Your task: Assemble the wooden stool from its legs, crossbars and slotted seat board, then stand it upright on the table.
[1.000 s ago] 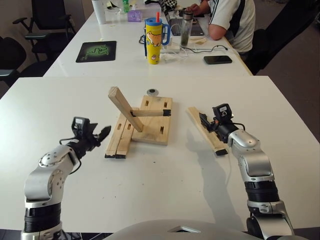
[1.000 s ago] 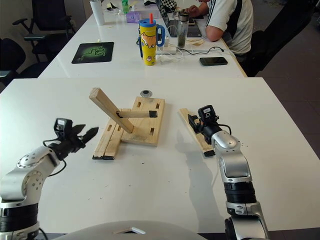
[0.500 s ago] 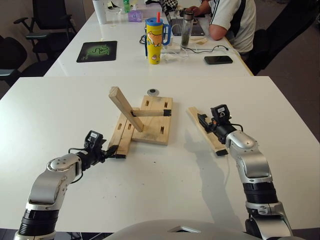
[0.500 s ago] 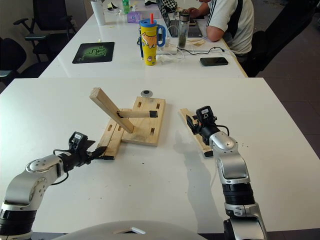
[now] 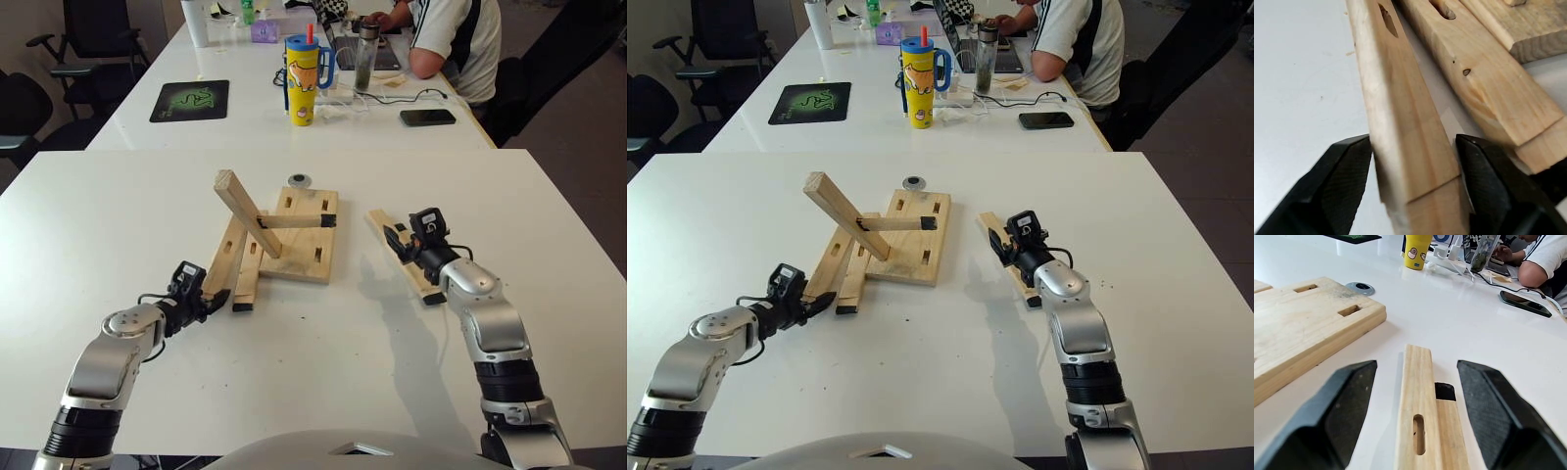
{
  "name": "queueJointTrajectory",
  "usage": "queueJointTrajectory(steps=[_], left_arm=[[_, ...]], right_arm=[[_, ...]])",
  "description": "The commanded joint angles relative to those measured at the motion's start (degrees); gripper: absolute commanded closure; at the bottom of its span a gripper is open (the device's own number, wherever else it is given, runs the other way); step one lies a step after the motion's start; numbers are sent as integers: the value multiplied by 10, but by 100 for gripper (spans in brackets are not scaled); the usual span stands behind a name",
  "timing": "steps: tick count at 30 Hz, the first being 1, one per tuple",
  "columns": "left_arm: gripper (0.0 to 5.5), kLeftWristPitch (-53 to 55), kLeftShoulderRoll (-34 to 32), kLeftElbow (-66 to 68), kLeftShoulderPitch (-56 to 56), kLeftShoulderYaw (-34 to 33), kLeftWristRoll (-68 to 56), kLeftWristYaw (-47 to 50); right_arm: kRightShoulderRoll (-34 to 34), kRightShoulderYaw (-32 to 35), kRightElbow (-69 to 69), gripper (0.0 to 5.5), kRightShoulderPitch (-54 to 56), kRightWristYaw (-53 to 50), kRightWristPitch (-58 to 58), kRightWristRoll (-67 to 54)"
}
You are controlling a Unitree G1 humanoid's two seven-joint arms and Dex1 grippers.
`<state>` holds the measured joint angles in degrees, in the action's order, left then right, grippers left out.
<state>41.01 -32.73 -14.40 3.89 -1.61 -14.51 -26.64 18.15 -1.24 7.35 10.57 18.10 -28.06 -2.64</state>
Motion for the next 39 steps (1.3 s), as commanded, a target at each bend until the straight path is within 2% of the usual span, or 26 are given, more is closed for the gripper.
queueJointTrajectory(steps=[1, 7, 13, 18, 26, 30, 34, 39], left_arm=[[243, -3, 2, -10, -12, -1, 5, 1], [243, -16, 2, -2, -6, 12, 20, 1], [319, -22, 8, 13, -9, 22, 38, 7], [342, -26, 13, 20, -12, 22, 48, 13], [343, -143, 66, 54, -85, -63, 45, 89], [343, -206, 87, 32, -125, -104, 16, 97], [343, -232, 89, 6, -172, -130, -11, 95], [343, -214, 80, -69, -248, -141, -84, 71]], right_arm=[[-2, -8, 8, 245, -2, -4, 3, 7], [-1, -8, 6, 245, 0, -6, 4, 5], [-3, -7, 10, 245, 0, -8, 3, 2], [-3, -6, 13, 245, 3, -10, 1, 0], [-22, 29, 27, 245, 40, -14, 5, -34], [-46, 72, 45, 245, 89, -7, -36, -109], [-83, 139, 62, 245, 165, -26, -143, -239], [-161, 268, 46, 245, 310, -144, -297, -530]])
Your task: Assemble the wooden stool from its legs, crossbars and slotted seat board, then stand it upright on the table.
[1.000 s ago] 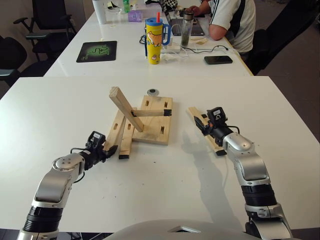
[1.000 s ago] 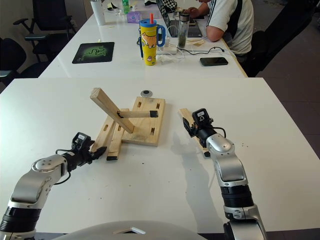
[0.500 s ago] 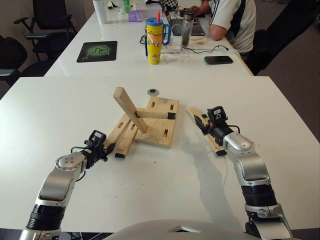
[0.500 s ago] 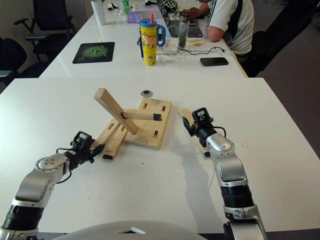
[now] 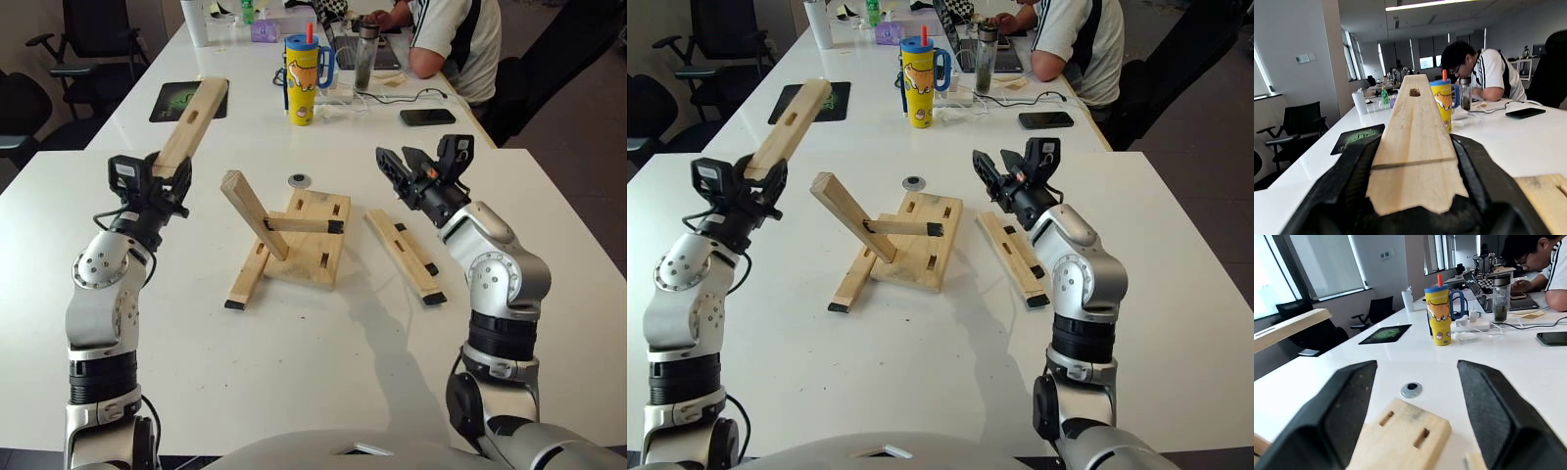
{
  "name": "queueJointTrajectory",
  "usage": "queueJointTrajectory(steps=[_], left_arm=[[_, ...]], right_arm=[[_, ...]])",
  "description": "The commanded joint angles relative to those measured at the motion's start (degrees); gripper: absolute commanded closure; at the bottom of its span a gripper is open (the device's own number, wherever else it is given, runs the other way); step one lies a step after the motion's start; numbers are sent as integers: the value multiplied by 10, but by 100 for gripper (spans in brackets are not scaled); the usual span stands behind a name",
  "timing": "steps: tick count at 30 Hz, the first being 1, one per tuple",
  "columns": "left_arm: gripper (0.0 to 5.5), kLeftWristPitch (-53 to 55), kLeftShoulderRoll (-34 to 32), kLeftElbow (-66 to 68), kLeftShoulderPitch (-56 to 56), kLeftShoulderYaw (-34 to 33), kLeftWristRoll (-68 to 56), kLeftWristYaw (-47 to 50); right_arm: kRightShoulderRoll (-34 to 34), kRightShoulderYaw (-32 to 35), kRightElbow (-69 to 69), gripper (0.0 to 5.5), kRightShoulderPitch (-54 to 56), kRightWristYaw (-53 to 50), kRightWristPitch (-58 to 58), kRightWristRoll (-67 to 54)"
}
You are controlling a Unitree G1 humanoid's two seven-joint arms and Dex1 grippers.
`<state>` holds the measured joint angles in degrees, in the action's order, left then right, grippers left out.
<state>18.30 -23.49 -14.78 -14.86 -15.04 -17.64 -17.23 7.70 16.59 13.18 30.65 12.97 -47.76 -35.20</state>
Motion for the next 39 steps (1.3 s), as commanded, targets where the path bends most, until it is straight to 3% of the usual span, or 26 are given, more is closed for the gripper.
queueJointTrajectory(steps=[1, 7, 13, 26, 39], left_arm=[[343, 19, -17, -80, -71, -5, -67, -30], [343, 95, -49, -173, -120, 6, -186, -71], [343, 157, -95, -221, -112, 32, -237, -102], [343, 150, -94, -176, -128, 5, -249, -90], [343, 135, -111, -178, -89, 30, -211, -116]], right_arm=[[-65, 103, -22, 245, 130, -122, -110, -252], [-84, 125, -73, 245, 207, -280, -99, -475], [-75, 101, -91, 245, 224, -363, -51, -576], [-13, 35, -56, 245, 178, -374, -6, -637], [10, 0, -51, 245, 159, -336, 26, -653]])
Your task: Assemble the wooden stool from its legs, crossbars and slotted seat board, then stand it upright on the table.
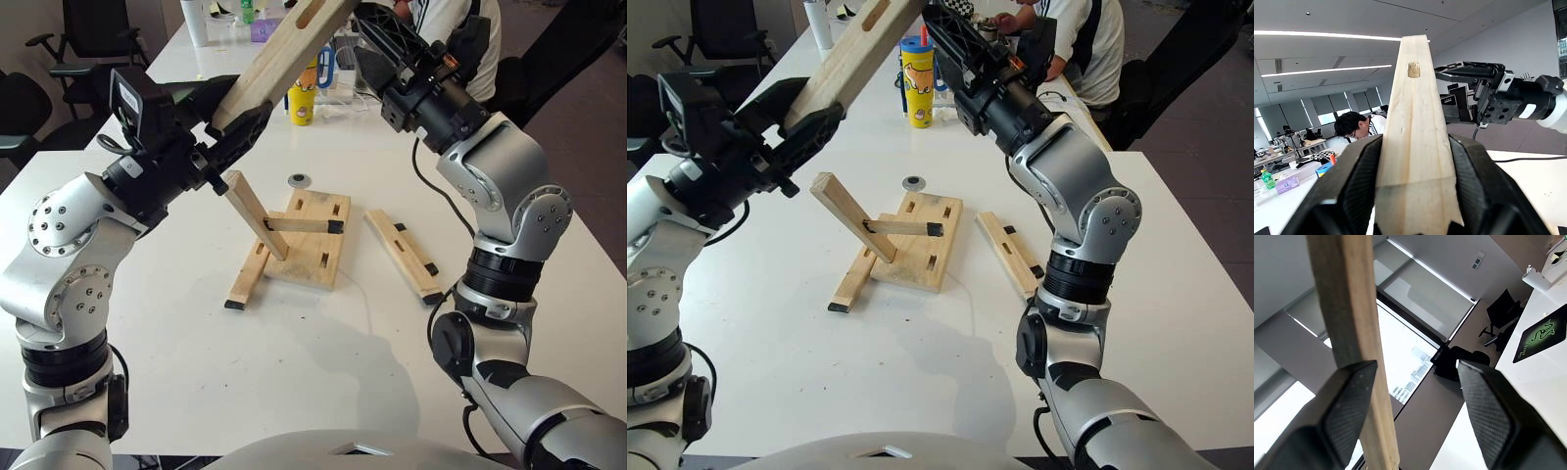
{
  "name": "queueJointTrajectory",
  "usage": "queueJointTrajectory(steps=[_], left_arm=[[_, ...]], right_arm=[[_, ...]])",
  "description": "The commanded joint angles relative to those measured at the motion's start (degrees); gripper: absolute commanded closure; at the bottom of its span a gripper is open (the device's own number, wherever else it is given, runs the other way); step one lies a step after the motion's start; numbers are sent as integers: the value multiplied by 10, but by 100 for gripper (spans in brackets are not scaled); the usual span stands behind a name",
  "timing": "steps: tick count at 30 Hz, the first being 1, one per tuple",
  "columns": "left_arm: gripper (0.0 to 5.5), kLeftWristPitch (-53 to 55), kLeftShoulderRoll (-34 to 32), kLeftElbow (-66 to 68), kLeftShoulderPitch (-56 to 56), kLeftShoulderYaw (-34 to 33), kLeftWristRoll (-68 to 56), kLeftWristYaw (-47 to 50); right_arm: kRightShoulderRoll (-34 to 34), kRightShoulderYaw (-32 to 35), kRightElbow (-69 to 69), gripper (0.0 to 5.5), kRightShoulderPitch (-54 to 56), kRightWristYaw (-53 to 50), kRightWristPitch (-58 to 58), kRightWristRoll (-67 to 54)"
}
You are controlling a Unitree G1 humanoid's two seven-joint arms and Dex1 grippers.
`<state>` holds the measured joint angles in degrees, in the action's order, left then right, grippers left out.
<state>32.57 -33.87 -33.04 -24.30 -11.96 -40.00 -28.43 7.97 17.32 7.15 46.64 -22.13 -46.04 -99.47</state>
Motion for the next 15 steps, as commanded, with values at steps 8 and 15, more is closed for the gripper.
queueJointTrajectory(steps=[8, 15], left_arm=[[343, -14, -4, 11, 6, 0, 21, -1], [343, -11, -14, -13, 30, 24, 20, -33]], right_arm=[[21, -19, 19, 245, -6, 27, 12, -23], [19, -26, 23, 245, -8, 18, 35, -28]])
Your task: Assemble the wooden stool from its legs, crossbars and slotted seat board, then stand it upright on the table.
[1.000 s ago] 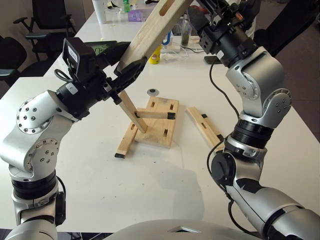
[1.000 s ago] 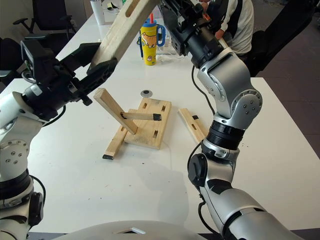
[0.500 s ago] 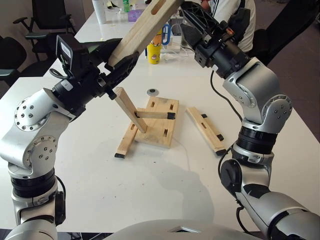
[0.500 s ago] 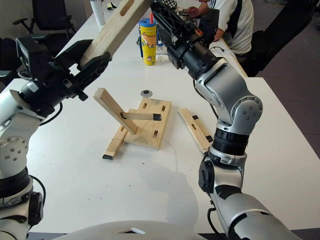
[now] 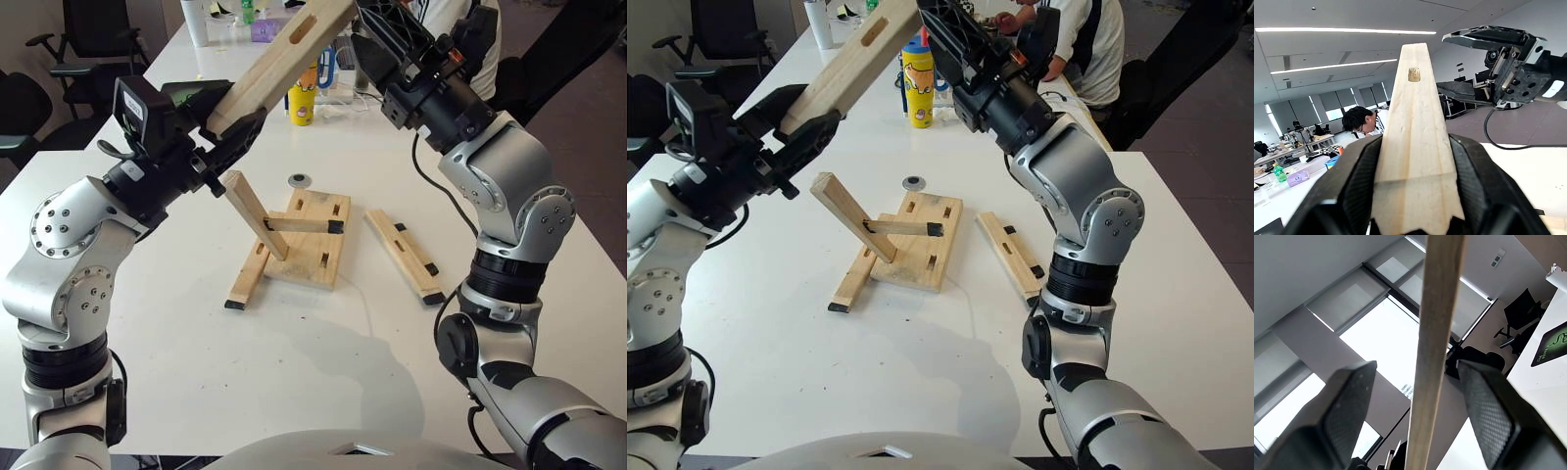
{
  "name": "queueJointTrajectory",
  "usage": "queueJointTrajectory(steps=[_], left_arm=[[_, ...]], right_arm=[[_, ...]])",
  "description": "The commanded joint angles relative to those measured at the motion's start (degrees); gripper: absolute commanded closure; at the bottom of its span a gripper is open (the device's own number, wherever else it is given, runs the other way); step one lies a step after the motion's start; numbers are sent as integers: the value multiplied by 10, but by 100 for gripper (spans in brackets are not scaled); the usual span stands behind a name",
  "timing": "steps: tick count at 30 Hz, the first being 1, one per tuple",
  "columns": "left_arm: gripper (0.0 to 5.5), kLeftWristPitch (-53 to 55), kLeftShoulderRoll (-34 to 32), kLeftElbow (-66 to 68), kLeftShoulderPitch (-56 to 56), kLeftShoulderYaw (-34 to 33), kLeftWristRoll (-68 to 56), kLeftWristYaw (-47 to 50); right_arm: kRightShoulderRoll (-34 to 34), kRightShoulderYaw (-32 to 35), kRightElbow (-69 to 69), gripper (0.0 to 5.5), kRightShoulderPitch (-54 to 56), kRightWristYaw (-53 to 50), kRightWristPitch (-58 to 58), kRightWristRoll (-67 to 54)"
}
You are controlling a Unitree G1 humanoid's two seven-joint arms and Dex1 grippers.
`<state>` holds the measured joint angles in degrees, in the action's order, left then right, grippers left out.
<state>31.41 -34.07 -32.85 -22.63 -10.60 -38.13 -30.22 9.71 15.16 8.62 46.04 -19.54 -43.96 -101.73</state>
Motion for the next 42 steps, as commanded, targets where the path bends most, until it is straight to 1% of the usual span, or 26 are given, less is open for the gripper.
queueJointTrajectory(steps=[1, 6, 13, 14, 19, 21, 28, 29, 32, 33, 34, 35, 38, 42], left_arm=[[343, 0, -15, -16, 17, 13, 5, -19], [343, -11, -22, -13, 27, 22, 27, -29], [343, -25, -23, -8, 31, 27, 57, -32], [343, -26, -23, -8, 32, 27, 58, -33], [343, -27, -28, -14, 38, 29, 62, -43], [343, -29, -29, -12, 37, 31, 64, -47], [343, -32, -32, -5, 34, 31, 67, -53], [308, -29, -33, -5, 35, 31, 64, -56], [278, -30, -29, -2, 38, 29, 68, -51], [258, -30, -26, 1, 37, 26, 68, -48], [234, -30, -20, 8, 34, 19, 64, -42], [230, -26, -13, 18, 31, 6, 52, -35], [230, 5, 22, 73, 16, -82, -50, 4], [230, 29, 30, 146, 31, -171, -138, 27]], right_arm=[[0, -4, 8, 245, -2, -9, 20, -5], [0, -4, 4, 245, 3, -9, 38, 0], [10, -8, -5, 337, 5, -9, 40, 1], [11, -8, -5, 359, 5, -9, 40, 1], [10, -10, -5, 433, 3, -10, 43, 1], [10, -11, -6, 442, 2, -9, 44, 2], [10, -12, -4, 443, 0, -10, 47, 4], [10, -12, -3, 444, -1, -10, 47, 5], [10, -11, -3, 446, -2, -9, 52, 16], [11, -11, -3, 446, -2, -10, 54, 23], [12, -10, -2, 446, -3, -12, 58, 35], [19, -10, -2, 446, -6, -9, 63, 63], [38, -5, -11, 446, -23, 4, 90, 156], [38, 6, -21, 446, -33, 15, 114, 226]])
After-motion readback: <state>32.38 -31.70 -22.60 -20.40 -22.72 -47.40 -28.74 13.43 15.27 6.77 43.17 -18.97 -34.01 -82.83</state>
